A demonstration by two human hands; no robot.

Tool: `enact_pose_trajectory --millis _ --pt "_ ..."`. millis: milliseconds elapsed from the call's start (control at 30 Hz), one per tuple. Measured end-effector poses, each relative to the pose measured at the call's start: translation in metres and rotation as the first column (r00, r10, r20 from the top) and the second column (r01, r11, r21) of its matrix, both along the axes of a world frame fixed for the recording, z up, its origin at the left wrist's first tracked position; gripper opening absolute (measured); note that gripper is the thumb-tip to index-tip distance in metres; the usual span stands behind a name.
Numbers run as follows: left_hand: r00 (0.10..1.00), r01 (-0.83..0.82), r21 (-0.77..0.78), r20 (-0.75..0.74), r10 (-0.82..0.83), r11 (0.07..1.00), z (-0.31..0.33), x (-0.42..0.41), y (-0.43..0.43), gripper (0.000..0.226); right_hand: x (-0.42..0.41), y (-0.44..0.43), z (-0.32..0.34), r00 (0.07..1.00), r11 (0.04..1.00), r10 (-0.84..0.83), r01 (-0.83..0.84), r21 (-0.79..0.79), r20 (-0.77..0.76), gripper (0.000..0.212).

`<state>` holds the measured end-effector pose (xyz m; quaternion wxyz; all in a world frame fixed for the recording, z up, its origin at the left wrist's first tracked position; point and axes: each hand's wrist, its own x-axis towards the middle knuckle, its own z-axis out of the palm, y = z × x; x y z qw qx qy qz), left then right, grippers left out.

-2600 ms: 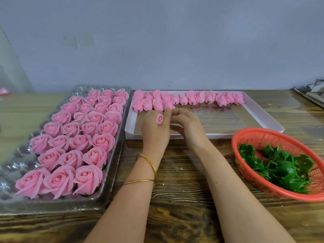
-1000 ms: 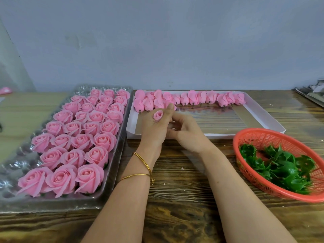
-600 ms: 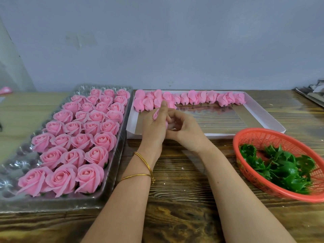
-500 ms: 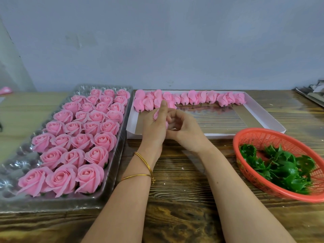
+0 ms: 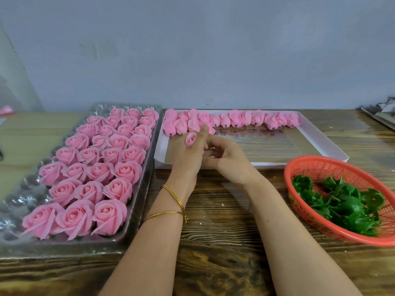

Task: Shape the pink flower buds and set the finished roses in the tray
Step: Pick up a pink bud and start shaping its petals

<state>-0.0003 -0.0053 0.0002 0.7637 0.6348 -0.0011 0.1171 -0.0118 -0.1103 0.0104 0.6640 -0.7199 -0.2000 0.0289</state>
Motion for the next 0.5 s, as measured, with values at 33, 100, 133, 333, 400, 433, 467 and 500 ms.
enact_pose_trajectory --millis 33,100,133,333,400,433,467,500 --pt "1.000 -0.005 -0.008 -0.016 0.005 1.000 0.0004 0.0001 -0.0006 0.044 0.0001 0.0000 0.0003 1.000 1.000 -0.005 0.005 0.000 -0.004 0.032" --pt "0.999 -0.011 -0.032 -0.037 0.009 0.999 0.0010 0.0000 -0.0020 0.043 0.0008 0.0003 -0.0001 1.000 1.000 -0.028 0.028 -0.004 -0.008 0.036" --pt "0.999 -0.011 -0.038 -0.045 0.010 0.999 0.0009 0.0004 -0.0025 0.044 0.0013 0.0005 -0.0004 0.999 0.999 -0.044 0.044 -0.004 -0.006 0.038" --pt "1.000 0.027 -0.039 -0.001 -0.027 0.999 0.0009 -0.0003 -0.0020 0.051 0.0034 0.0008 -0.0022 0.998 0.998 -0.064 0.064 -0.002 0.007 0.032" --pt "0.999 0.022 -0.013 0.034 -0.021 1.000 0.0004 -0.0006 -0.0012 0.036 0.0028 0.0006 -0.0024 0.998 0.998 -0.055 0.055 0.004 0.003 0.030" --pt "0.999 0.015 0.002 0.050 -0.015 1.000 0.0006 -0.0008 -0.0002 0.031 0.0023 0.0005 -0.0025 0.999 0.999 -0.052 0.052 0.005 0.004 0.030" --pt "0.998 0.010 0.011 0.061 -0.011 1.000 0.0010 -0.0010 0.0007 0.029 0.0017 0.0002 -0.0024 0.999 0.999 -0.045 0.045 0.003 0.004 0.029" --pt "0.998 0.009 0.013 0.068 -0.010 1.000 0.0013 -0.0010 0.0013 0.031 0.0008 -0.0002 -0.0021 0.999 0.999 -0.036 0.036 0.001 0.001 0.030"
